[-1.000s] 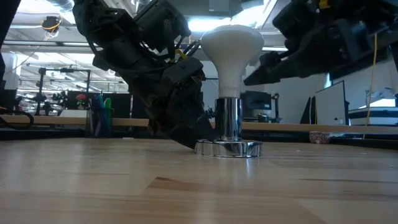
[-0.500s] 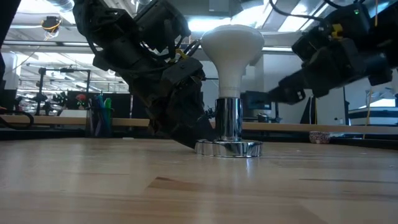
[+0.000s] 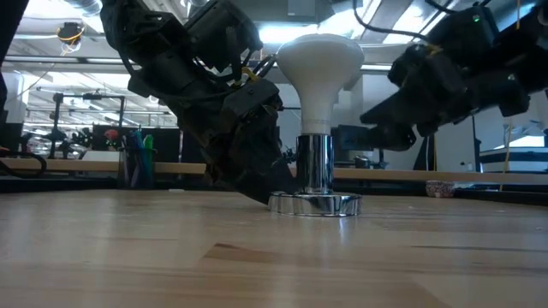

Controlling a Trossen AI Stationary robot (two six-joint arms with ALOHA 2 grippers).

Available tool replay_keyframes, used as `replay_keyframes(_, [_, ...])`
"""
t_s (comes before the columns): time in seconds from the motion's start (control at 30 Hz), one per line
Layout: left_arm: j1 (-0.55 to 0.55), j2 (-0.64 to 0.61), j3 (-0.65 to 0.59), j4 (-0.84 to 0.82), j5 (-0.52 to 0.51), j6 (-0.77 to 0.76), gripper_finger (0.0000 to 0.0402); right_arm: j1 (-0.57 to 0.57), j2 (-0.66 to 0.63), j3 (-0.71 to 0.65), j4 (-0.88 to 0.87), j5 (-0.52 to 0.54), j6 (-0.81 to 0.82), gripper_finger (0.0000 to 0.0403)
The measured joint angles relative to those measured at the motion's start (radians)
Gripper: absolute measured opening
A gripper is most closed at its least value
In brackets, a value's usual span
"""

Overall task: Screw lightbulb
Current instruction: Insert the lightbulb into the lamp

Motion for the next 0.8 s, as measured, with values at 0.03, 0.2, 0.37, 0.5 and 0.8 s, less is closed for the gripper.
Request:
replay_keyframes(0.03, [0.000,0.000,0.000,0.000,0.000,0.000,0.0260,-0.002,0.016,0.006,0.012,-0.059,-0.046,0.0382])
replay_keyframes(0.2, [0.000,0.000,0.000,0.000,0.000,0.011,0.0260,-0.019,0.120,0.040,0.132,-0.325,-0.171,0.0352])
replay_keyframes(0.37, [0.000,0.000,0.000,0.001,0.000,0.023,0.0260,-0.050,0.248,0.127,0.172,-0.372,-0.272,0.0318])
replay_keyframes(0.5, [0.000,0.000,0.000,0.001,0.000,0.024,0.0260,-0.050,0.348,0.225,0.182,-0.469,-0.332,0.0299])
replay_keyframes(0.8, [0.000,0.000,0.000,0.001,0.000,0.025,0.0260,-0.050,0.416,0.322,0.166,-0.551,-0.379,0.0256])
